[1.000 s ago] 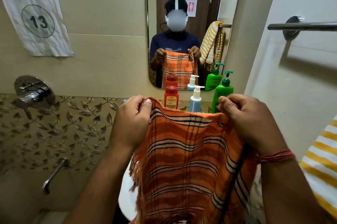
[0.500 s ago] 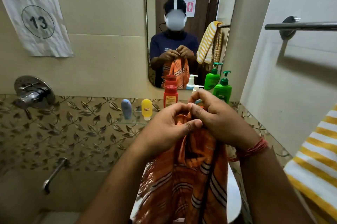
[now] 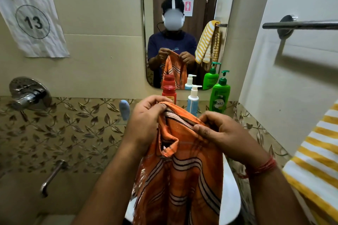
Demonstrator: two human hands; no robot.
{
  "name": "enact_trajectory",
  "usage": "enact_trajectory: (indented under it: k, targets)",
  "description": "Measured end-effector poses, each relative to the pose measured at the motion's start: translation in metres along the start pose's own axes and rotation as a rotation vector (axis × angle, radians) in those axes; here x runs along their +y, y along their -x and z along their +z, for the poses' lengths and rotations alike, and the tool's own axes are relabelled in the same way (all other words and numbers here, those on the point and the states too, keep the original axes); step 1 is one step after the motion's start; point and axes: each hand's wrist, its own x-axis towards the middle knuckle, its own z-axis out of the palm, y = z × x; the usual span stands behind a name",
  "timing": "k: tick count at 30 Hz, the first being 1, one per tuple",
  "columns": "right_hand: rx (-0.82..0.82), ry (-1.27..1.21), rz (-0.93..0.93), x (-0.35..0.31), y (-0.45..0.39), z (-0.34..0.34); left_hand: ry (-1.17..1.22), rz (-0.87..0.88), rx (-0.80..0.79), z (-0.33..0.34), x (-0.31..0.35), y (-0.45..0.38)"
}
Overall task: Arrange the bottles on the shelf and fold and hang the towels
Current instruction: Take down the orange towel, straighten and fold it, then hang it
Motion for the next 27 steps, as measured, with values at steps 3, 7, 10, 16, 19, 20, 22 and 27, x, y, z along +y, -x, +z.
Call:
enact_trajectory:
  k: [3,7,10,16,19,20,22,27]
  targets:
    - [0.183,-0.057,-0.008,0.007,0.003,0.006,0.011,-0.02,0.069,-0.008,0.0,-0.007]
    - [0.279,-0.046,-0.061,-0.011,-0.004,0.018,-0.344,0.078,-0.143,-0.004,0.001,-0.001]
    - [0.218,-0.023,-0.104,-0.023,-0.009,0.026,-0.401,0.199,-0.299,0.001,0.002,0.002]
    - [0.242,-0.149,-0.092,-0.021,-0.008,0.025,-0.492,0.163,-0.412,0.001,0.008,0.007]
    - [0.244,-0.114,-0.095,-0.014,-0.005,0.025,-0.413,0.174,-0.317,-0.002,0.006,0.01]
    - [0.231,-0.108,-0.091,-0.01,-0.003,0.025,-0.362,0.16,-0.297,-0.002,0.006,0.011]
    - [0.183,-0.152,-0.074,-0.004,0.001,0.024,-0.264,0.137,-0.26,-0.001,0.006,0.014]
    - [0.096,-0.265,-0.039,0.012,0.009,0.016,0.124,0.047,-0.044,-0.002,0.012,0.013]
